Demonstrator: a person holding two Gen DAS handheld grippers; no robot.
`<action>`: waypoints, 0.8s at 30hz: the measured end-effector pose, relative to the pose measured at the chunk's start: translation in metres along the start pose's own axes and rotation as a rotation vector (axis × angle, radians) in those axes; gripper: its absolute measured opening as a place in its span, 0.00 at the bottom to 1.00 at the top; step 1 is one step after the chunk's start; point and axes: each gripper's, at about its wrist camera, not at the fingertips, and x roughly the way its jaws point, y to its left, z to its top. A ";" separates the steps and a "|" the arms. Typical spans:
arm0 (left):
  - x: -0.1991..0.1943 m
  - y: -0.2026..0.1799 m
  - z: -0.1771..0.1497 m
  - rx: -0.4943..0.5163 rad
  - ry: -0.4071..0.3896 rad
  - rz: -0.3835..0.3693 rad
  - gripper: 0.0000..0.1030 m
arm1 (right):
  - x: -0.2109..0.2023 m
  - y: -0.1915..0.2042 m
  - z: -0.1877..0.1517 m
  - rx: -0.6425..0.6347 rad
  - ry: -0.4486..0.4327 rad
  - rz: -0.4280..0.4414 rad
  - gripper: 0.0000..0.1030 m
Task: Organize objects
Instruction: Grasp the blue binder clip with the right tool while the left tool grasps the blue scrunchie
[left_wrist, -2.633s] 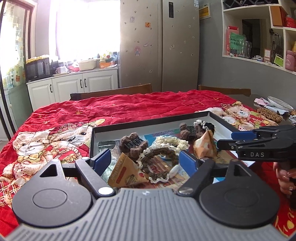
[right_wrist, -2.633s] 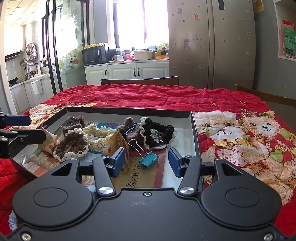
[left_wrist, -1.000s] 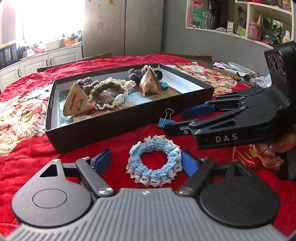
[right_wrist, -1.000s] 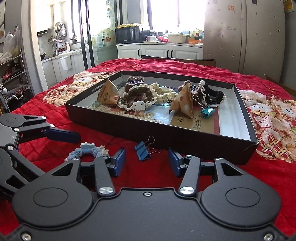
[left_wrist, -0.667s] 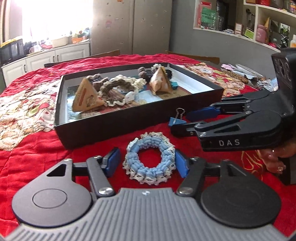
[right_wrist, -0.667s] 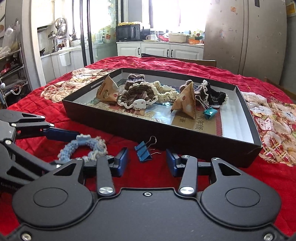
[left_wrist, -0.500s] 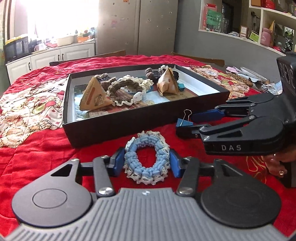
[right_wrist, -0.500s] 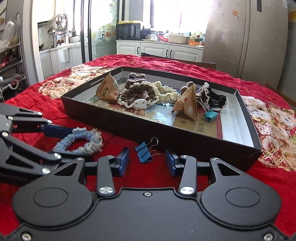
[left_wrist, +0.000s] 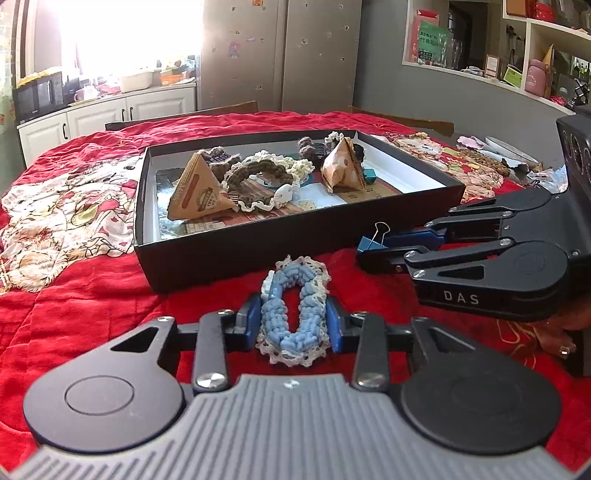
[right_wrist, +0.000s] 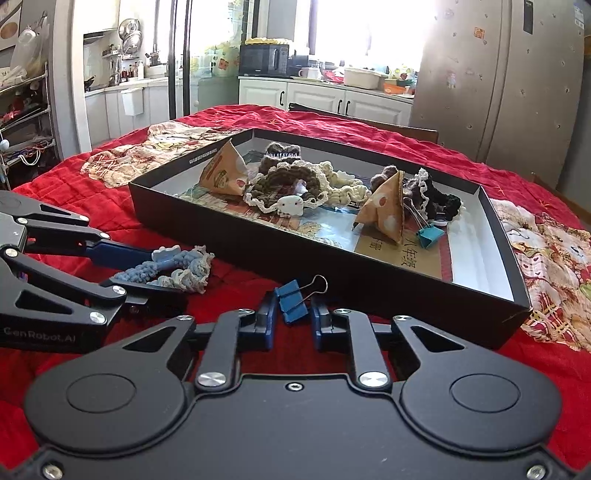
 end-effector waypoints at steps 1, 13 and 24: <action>0.000 0.000 0.000 0.000 0.000 0.000 0.38 | 0.000 0.000 0.000 0.002 0.000 0.002 0.16; 0.000 0.000 0.000 0.002 -0.001 0.000 0.29 | -0.007 -0.006 -0.004 0.032 -0.008 0.029 0.16; -0.011 -0.006 0.003 0.005 -0.020 -0.034 0.26 | -0.027 -0.008 -0.008 0.032 -0.038 0.057 0.16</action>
